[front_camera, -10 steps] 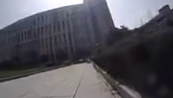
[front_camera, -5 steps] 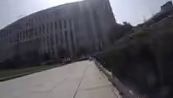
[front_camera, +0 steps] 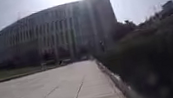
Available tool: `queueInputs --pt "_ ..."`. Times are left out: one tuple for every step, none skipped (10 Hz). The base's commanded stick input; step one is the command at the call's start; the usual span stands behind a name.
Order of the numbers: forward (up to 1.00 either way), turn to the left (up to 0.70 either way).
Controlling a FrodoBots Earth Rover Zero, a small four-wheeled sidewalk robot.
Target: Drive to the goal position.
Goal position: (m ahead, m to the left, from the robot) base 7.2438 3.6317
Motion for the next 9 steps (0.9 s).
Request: queueInputs --pt "1.00 0.00" --pt "1.00 -0.38" --pt "1.00 -0.40" --pt "1.00 -0.40" --pt "1.00 0.00" --pt "1.00 0.00" --pt "1.00 0.00" --pt "1.00 0.00" --pt "1.00 0.00"
